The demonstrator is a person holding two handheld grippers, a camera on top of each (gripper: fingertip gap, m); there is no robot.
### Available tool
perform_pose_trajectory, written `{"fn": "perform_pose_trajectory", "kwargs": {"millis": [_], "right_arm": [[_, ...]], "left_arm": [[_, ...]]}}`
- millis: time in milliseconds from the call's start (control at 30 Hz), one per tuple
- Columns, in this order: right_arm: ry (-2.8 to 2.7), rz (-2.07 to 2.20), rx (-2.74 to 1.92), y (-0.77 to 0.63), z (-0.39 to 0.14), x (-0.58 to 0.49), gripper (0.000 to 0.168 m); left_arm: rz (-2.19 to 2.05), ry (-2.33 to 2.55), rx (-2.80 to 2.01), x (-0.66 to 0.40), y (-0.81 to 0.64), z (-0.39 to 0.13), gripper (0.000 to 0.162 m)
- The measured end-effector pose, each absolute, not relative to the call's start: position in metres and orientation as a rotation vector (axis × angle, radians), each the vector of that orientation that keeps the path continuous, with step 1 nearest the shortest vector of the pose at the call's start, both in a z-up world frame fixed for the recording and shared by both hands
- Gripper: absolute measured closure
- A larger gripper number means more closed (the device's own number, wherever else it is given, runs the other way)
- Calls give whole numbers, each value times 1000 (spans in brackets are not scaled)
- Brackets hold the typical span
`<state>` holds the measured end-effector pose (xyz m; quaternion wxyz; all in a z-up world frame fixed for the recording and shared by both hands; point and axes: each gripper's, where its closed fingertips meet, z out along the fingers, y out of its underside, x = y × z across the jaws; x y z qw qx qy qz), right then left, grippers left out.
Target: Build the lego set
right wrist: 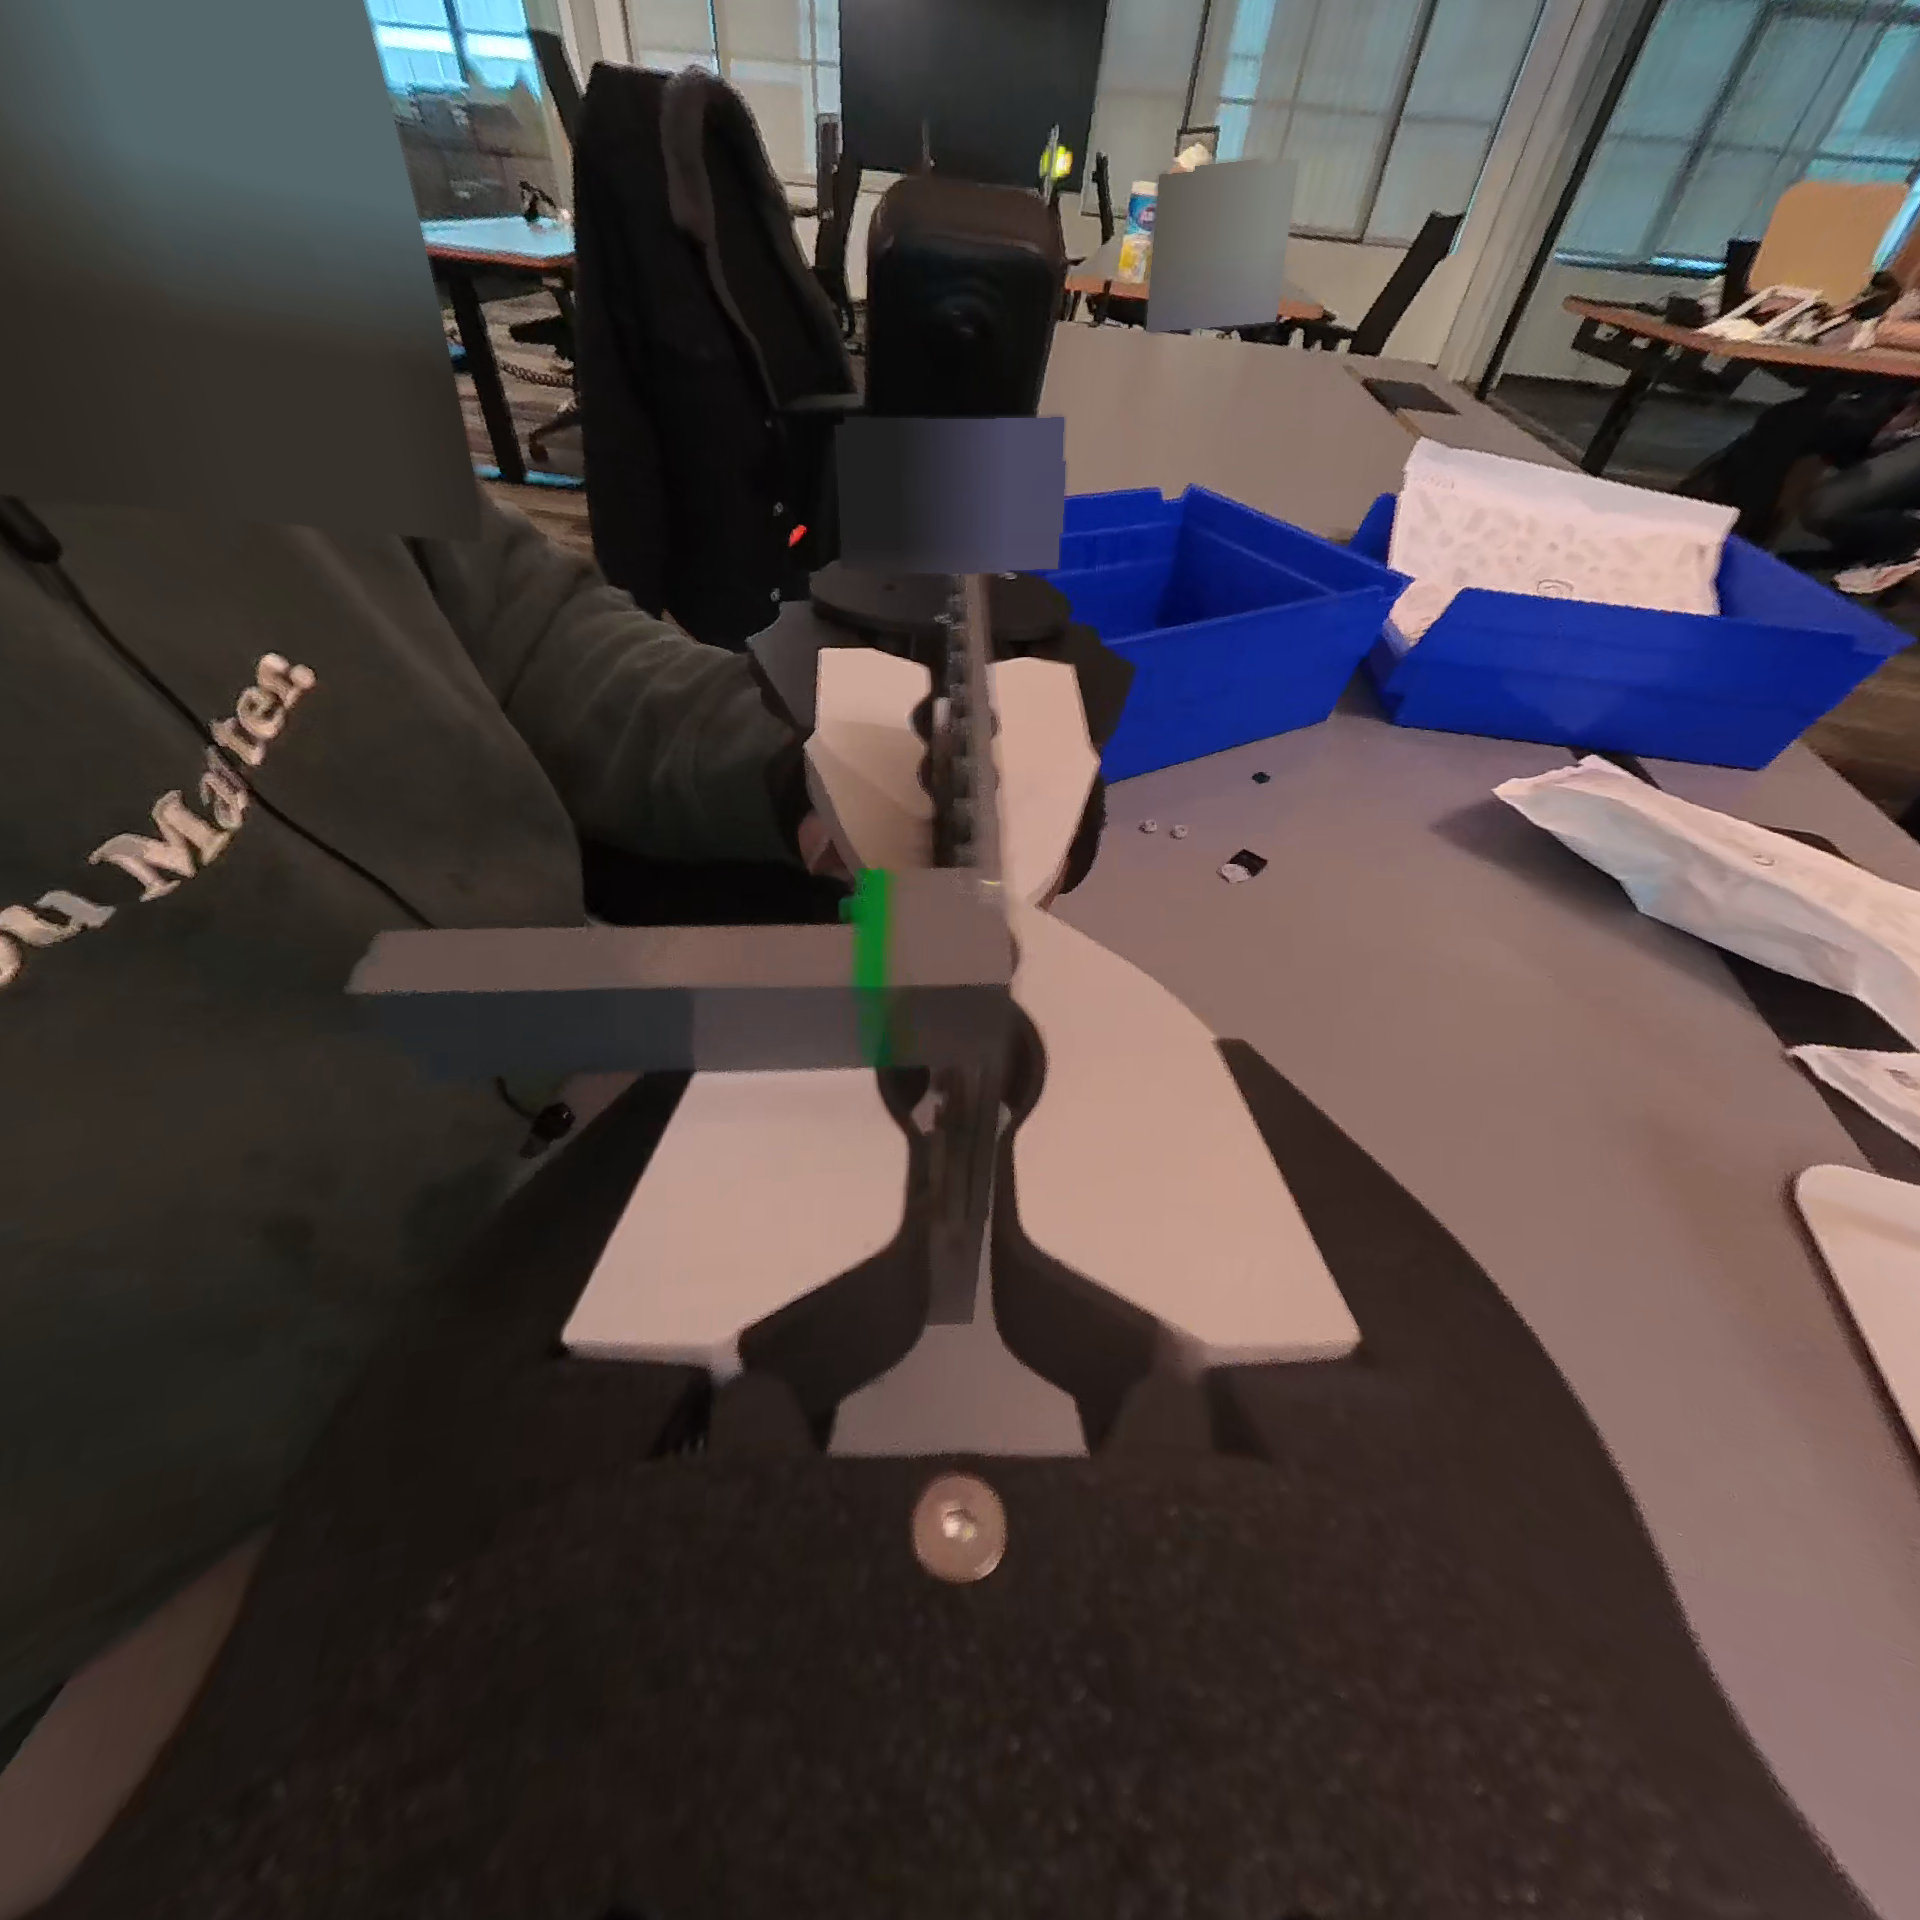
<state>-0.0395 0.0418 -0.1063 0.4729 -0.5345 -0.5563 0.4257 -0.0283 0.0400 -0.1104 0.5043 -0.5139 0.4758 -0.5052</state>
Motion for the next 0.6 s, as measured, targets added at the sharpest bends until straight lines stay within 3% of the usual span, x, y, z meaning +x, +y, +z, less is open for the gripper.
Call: {"fn": "perform_pose_trajectory", "kwargs": {"millis": [233, 367, 600], "right_arm": [[-1360, 1029, -1319, 42, -107, -38, 162], [-1350, 1034, -1322, 43, -105, -36, 162], [-1326, 1069, -1327, 44, -101, -35, 162]], "left_arm": [[-1247, 1127, -1219, -28, 40, -109, 155], [-1172, 1129, -1195, -34, 45, -108, 148], [-1124, 1180, -1219, -32, 44, -111, 154]]}}
